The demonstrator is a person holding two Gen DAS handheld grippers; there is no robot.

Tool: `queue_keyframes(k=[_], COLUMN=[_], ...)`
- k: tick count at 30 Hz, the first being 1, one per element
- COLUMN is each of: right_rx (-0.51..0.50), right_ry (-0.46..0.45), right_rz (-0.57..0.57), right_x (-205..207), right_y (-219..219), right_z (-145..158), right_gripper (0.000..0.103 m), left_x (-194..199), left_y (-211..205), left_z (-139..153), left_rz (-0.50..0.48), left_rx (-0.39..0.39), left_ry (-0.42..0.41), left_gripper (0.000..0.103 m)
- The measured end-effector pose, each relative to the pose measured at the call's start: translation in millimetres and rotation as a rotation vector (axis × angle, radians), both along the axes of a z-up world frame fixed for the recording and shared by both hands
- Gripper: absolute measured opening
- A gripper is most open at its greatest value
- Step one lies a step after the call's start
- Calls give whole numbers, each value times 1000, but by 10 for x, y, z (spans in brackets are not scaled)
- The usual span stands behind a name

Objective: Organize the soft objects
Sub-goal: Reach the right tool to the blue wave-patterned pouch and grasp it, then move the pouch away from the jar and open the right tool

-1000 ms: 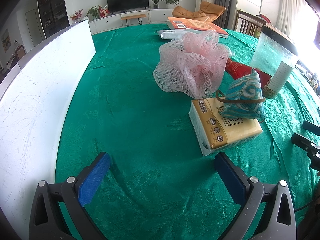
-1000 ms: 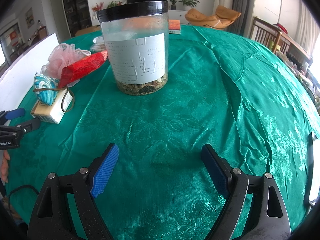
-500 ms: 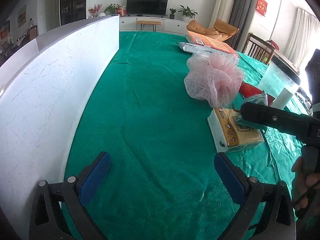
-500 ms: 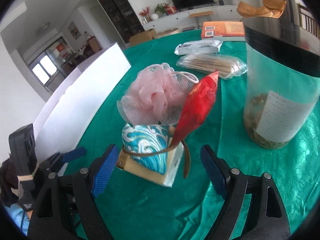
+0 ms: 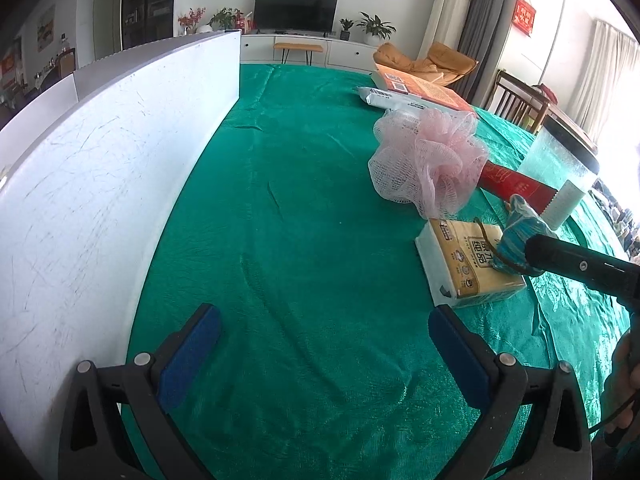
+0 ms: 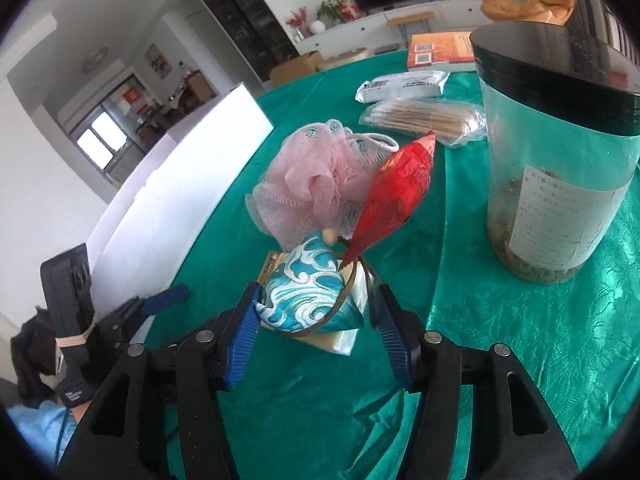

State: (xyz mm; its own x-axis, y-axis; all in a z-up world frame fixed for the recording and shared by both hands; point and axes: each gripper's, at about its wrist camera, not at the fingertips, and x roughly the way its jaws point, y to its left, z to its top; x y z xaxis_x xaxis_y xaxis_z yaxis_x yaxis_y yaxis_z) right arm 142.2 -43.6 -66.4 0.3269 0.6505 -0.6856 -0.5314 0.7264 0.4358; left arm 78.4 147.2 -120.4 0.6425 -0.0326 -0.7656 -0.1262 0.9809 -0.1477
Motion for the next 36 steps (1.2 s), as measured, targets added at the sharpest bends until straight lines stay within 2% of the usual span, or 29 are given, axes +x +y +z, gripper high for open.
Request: queue_keyframes(k=[3, 11, 13, 16, 18, 20, 22, 25, 29, 32, 36], right_rx=[-34, 21, 12, 14, 12, 9, 9, 1, -81, -193, -333], right_ry=[-43, 16, -1, -36, -100, -96, -41, -6, -23, -32, -85], right_rz=[-16, -85, -144, -282, -382, -451, -482, -495, -475, -452, -416], right_x=[-73, -312, -320, -120, 44, 211, 303, 220, 36, -51, -92], right_y=[-75, -811, -1068, -1463, -1677, -1823, -1912, -1994, -1971, -1854, -1694], right_z=[52, 84, 108, 127, 143, 74, -16, -51, -36, -111, -149], right_gripper=[50, 50, 50, 50, 50, 57, 67, 70, 72, 72, 72], left_x=[1, -5, -2, 10, 17, 25, 32, 34, 32, 32, 32], left_y=[-3, 2, -5, -21, -33, -38, -36, -29, -16, -15, -22], left_z=[1, -2, -6, -12, -16, -21, -24, -28, -27, -25, -29], left_rz=[0, 1, 1, 1, 0, -1, -2, -1, -1, 0, -1], left_rx=[0, -2, 3, 17, 26, 33, 35, 30, 18, 18, 30], left_ry=[0, -1, 1, 8, 13, 17, 18, 15, 8, 9, 15], left_gripper=[103, 103, 103, 103, 103, 103, 103, 103, 103, 103, 103])
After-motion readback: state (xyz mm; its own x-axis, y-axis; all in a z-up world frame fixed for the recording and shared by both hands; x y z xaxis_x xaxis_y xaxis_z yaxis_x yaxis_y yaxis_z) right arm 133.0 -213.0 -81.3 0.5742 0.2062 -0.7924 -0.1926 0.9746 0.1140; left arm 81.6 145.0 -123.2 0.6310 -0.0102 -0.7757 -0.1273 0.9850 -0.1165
